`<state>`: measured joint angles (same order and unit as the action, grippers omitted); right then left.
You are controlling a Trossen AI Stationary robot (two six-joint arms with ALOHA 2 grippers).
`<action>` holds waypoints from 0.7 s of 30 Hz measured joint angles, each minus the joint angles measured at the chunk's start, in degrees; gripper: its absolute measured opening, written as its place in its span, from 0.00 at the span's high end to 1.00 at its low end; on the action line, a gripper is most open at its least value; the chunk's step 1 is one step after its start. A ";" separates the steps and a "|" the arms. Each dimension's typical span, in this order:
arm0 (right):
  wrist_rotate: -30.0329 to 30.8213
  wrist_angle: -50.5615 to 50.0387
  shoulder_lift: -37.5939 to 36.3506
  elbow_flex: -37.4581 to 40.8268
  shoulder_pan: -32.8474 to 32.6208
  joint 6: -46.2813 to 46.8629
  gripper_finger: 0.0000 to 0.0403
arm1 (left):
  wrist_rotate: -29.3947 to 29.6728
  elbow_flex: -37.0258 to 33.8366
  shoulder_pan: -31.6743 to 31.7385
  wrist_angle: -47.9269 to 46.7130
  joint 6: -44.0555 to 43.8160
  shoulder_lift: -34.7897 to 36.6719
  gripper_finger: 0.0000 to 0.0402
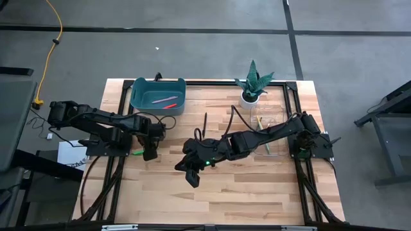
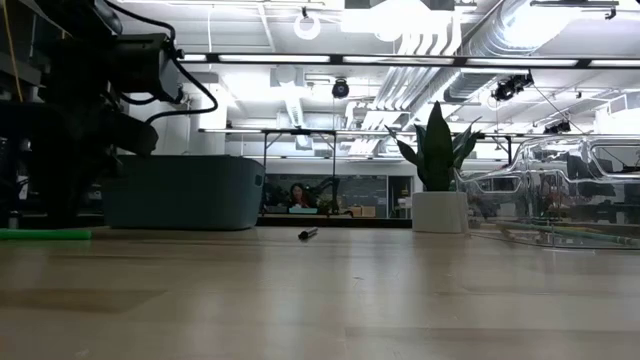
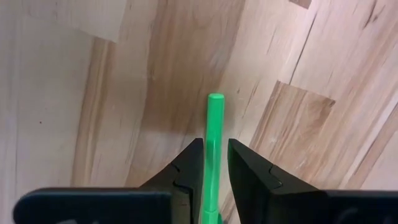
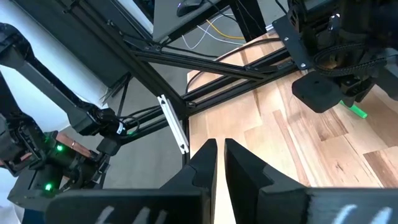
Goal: Sort pens & pencils
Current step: Put the green pen into the blue bin
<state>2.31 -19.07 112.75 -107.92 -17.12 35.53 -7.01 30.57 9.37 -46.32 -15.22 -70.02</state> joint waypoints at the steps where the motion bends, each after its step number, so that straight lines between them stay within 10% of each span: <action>1: 0.00 0.00 0.00 0.00 0.00 0.00 0.95 | -0.01 0.00 0.00 0.00 0.01 0.00 0.85; 21: -0.01 0.00 0.00 0.00 0.24 -0.24 0.95 | 0.79 -0.02 -0.02 -0.29 1.69 -0.04 0.85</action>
<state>2.30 -19.07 112.75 -107.92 -16.88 35.29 -6.22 30.55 9.34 -46.61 -13.54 -70.06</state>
